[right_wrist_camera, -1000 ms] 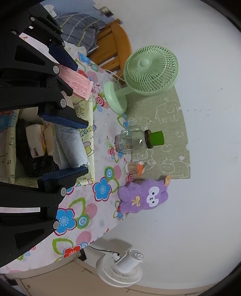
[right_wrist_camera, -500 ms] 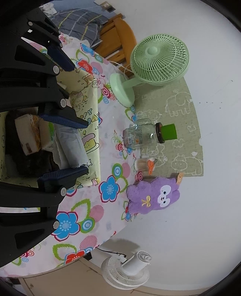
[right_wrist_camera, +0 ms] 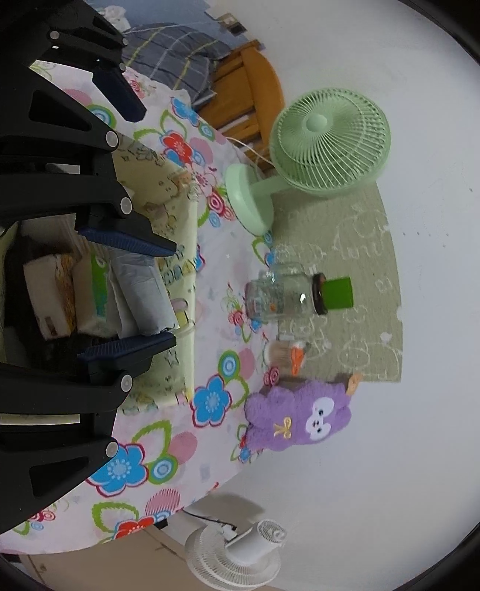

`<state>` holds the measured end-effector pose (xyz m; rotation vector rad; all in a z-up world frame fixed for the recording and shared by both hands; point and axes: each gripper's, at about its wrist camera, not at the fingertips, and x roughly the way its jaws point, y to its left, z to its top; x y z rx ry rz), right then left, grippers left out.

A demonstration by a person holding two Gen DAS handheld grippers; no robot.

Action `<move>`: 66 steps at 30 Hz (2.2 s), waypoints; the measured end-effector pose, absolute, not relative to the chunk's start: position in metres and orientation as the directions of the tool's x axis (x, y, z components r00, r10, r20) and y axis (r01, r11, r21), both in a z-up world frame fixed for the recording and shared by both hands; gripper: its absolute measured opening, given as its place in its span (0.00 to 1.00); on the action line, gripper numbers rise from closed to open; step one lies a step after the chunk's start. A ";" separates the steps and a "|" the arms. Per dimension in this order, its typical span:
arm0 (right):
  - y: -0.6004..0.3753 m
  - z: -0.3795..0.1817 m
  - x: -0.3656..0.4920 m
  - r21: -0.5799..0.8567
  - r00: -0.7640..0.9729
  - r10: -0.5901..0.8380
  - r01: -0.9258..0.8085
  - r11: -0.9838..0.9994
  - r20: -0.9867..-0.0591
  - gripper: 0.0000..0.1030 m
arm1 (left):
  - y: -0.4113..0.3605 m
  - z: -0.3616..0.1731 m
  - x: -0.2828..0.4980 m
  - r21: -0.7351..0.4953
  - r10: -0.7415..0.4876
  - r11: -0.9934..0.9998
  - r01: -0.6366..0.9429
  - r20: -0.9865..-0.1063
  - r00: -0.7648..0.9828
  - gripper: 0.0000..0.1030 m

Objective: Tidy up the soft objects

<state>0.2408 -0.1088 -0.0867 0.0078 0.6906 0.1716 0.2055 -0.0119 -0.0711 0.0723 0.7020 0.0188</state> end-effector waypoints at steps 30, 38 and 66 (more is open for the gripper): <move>-0.124 -0.077 0.193 0.013 0.765 0.106 -0.126 0.992 -0.635 0.92 | -0.021 -0.065 0.170 0.034 -0.004 0.999 0.032 -0.631 0.776 0.93; -0.140 -0.064 0.173 0.012 0.789 0.080 -0.092 0.996 -0.610 0.96 | -0.023 -0.055 0.156 0.024 0.002 1.000 0.016 -0.617 0.787 0.94; -0.179 -0.013 0.073 0.020 0.880 0.040 -0.035 0.999 -0.472 0.96 | 0.004 -0.012 0.073 0.018 0.035 0.999 -0.030 -0.500 0.865 0.99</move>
